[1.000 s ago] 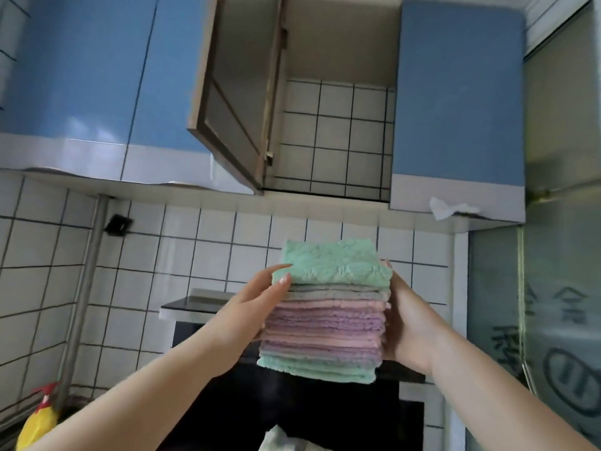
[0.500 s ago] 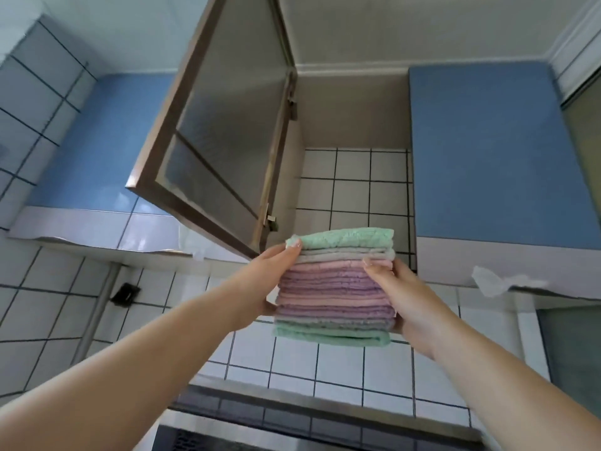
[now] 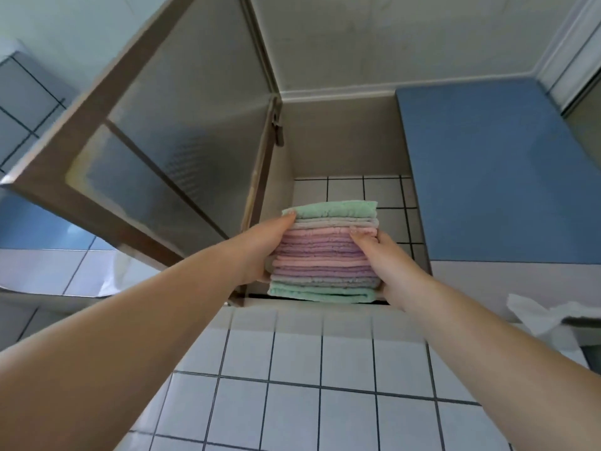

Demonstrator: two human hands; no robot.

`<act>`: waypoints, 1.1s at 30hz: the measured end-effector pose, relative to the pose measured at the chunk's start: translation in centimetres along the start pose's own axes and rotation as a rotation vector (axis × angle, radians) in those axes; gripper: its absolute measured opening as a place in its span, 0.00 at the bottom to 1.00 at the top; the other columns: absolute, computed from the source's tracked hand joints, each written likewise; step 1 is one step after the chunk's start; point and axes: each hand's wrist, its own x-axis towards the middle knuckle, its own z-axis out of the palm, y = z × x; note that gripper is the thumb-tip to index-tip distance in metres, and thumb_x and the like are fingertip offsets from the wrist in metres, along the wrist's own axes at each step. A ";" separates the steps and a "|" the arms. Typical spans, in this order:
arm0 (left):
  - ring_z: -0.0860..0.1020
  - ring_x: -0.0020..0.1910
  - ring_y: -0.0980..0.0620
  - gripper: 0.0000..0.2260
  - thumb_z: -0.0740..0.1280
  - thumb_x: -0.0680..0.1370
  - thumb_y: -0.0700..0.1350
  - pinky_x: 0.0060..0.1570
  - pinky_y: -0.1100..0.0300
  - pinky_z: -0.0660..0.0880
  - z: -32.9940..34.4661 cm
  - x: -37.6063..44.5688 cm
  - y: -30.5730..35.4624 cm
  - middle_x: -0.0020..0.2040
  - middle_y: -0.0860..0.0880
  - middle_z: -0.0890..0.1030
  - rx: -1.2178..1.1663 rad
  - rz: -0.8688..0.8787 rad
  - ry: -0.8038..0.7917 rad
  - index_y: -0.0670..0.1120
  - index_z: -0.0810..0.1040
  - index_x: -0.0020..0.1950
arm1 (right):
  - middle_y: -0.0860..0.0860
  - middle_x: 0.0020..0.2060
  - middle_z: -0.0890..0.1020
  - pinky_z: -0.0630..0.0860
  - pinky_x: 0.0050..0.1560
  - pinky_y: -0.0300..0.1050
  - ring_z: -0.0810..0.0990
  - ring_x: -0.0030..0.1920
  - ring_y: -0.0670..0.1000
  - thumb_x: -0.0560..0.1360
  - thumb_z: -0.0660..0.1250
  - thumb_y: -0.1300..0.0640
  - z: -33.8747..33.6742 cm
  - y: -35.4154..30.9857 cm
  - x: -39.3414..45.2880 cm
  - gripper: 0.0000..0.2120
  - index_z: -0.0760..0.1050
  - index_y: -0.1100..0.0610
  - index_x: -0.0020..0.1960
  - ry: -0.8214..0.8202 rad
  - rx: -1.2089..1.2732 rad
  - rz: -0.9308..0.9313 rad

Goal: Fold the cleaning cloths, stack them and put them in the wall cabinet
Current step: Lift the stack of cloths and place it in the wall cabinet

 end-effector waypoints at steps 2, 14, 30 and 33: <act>0.81 0.51 0.44 0.19 0.57 0.79 0.61 0.58 0.44 0.75 -0.4 2.1 -0.1 0.52 0.45 0.83 0.009 0.009 0.024 0.49 0.77 0.56 | 0.49 0.53 0.82 0.78 0.56 0.56 0.82 0.51 0.53 0.75 0.63 0.42 0.4 0.4 1.9 0.15 0.72 0.46 0.60 0.015 0.010 -0.009; 0.79 0.54 0.43 0.25 0.52 0.79 0.63 0.61 0.46 0.73 -0.3 14.8 -5.8 0.56 0.43 0.80 0.037 0.114 0.120 0.46 0.73 0.64 | 0.52 0.55 0.81 0.77 0.58 0.57 0.81 0.53 0.55 0.75 0.64 0.44 2.6 7.5 11.6 0.11 0.73 0.45 0.56 0.067 -0.055 -0.013; 0.68 0.68 0.43 0.29 0.56 0.78 0.61 0.65 0.55 0.64 -1.4 20.2 -8.9 0.71 0.42 0.68 0.139 0.190 0.287 0.43 0.64 0.73 | 0.56 0.58 0.80 0.74 0.62 0.57 0.80 0.56 0.57 0.74 0.63 0.48 4.7 10.6 14.5 0.18 0.72 0.51 0.62 -0.062 -0.027 0.116; 0.67 0.69 0.43 0.30 0.57 0.78 0.61 0.67 0.55 0.63 -1.8 20.1 -9.4 0.71 0.43 0.68 0.183 0.142 0.237 0.43 0.64 0.73 | 0.57 0.52 0.81 0.76 0.57 0.53 0.81 0.50 0.56 0.80 0.60 0.54 4.7 10.8 14.2 0.07 0.73 0.56 0.53 -0.109 -0.020 0.226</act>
